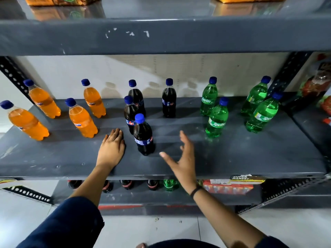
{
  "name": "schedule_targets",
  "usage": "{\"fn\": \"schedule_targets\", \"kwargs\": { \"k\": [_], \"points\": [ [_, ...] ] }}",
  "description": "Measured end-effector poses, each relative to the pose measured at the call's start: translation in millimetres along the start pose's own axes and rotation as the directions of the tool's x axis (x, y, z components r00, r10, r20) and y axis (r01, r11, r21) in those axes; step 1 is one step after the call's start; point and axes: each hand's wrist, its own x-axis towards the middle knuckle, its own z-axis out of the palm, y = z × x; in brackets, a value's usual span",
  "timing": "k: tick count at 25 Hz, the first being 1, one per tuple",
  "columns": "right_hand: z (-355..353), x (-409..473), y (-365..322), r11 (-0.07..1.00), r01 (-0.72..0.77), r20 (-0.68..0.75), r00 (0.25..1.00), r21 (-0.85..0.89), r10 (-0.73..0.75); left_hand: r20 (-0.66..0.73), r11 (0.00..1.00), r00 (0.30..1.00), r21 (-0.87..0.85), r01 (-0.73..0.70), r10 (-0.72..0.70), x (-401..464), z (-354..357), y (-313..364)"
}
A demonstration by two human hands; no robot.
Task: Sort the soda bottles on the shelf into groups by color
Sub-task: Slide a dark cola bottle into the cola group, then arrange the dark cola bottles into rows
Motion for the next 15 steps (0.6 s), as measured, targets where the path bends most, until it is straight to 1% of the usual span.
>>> {"fn": "schedule_targets", "kwargs": {
  "k": [2,4,5,7,9,11,13,15],
  "points": [
    [30,7,-13,0.998,-0.047,0.19,0.981,0.041,0.039,0.001,1.0,1.0,-0.005,0.002,-0.002,0,0,-1],
    [52,19,-22,0.991,-0.102,0.298,0.952,0.084,0.073,0.003,1.0,1.0,-0.008,0.0,0.0,0,0,-1],
    [60,23,-24,0.989,-0.111,0.322,0.944,0.096,0.075,0.003,1.0,1.0,-0.01,-0.001,0.001,0,1,-1],
    [67,29,-22,0.992,-0.092,0.283,0.957,0.081,0.065,0.004,1.0,1.0,-0.02,0.003,-0.003,1,1,-2],
    [63,34,-18,0.995,-0.082,0.19,0.979,0.049,0.071,0.006,1.0,1.0,-0.026,0.006,-0.006,1,2,-4],
    [51,47,-13,0.992,-0.124,0.084,0.989,0.034,0.12,0.008,1.0,1.0,-0.026,0.005,-0.005,1,2,-4],
    [37,68,-5,0.983,-0.172,-0.021,0.985,0.066,0.174,0.007,1.0,1.0,-0.027,0.006,-0.006,1,2,-4],
    [26,85,2,0.983,-0.17,-0.082,0.981,0.073,0.176,0.006,1.0,1.0,-0.027,0.007,-0.007,1,2,-4]
  ]
}}
